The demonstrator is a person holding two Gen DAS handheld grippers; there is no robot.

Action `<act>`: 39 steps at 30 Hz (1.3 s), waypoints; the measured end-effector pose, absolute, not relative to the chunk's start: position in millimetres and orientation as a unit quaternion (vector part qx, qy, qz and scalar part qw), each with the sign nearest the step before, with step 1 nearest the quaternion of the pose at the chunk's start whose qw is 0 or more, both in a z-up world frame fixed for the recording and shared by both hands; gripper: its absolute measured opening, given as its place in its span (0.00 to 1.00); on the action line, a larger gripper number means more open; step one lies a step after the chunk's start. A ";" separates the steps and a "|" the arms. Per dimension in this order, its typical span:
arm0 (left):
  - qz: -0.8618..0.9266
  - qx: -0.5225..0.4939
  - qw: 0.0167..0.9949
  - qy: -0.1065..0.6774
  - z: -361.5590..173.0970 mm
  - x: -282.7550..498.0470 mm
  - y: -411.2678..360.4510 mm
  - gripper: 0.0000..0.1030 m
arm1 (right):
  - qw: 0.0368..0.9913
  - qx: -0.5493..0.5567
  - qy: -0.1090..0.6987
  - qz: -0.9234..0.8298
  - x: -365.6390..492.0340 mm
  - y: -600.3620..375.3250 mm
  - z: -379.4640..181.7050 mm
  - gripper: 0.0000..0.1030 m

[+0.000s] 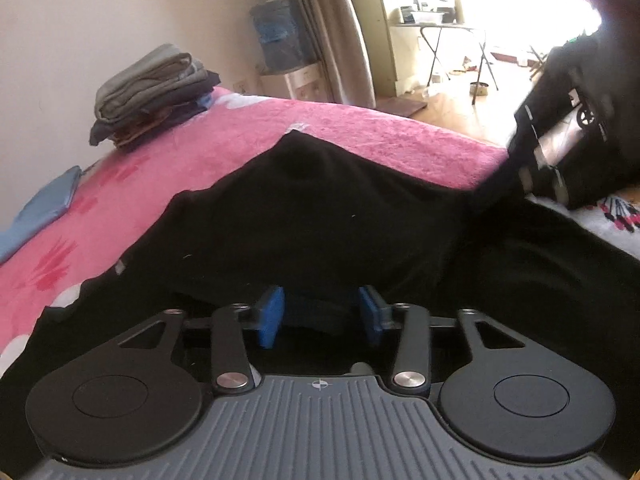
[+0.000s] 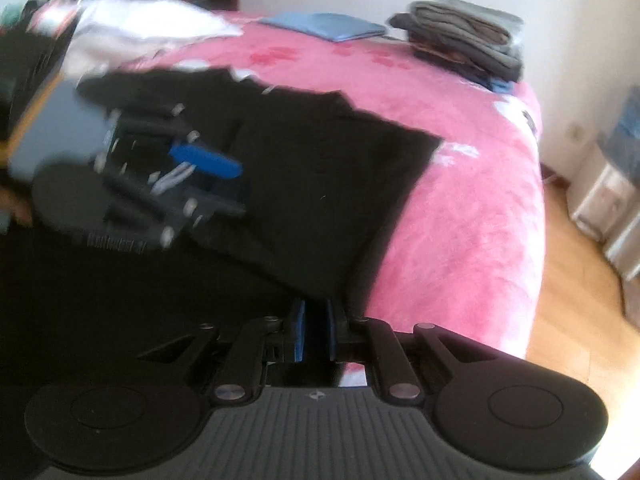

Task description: Fold clothes

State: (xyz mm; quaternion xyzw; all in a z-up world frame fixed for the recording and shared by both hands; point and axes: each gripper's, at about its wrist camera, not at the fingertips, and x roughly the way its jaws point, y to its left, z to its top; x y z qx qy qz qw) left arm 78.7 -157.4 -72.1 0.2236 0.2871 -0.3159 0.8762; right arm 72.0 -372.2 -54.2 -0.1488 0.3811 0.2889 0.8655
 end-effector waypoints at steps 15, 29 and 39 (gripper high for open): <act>-0.307 0.198 0.879 0.305 -74.5 82.4 -152.4 0.55 | 0.915 -0.040 0.351 0.193 243.3 -367.9 -79.6 0.11; -0.309 0.203 0.880 0.298 -73.2 82.0 -152.7 0.58 | 0.848 -0.049 0.404 0.340 129.0 -387.6 -37.4 0.11; -0.272 0.224 0.889 0.293 -56.2 82.4 -152.5 0.65 | 0.845 -0.102 0.428 0.304 75.8 -403.9 -29.4 0.12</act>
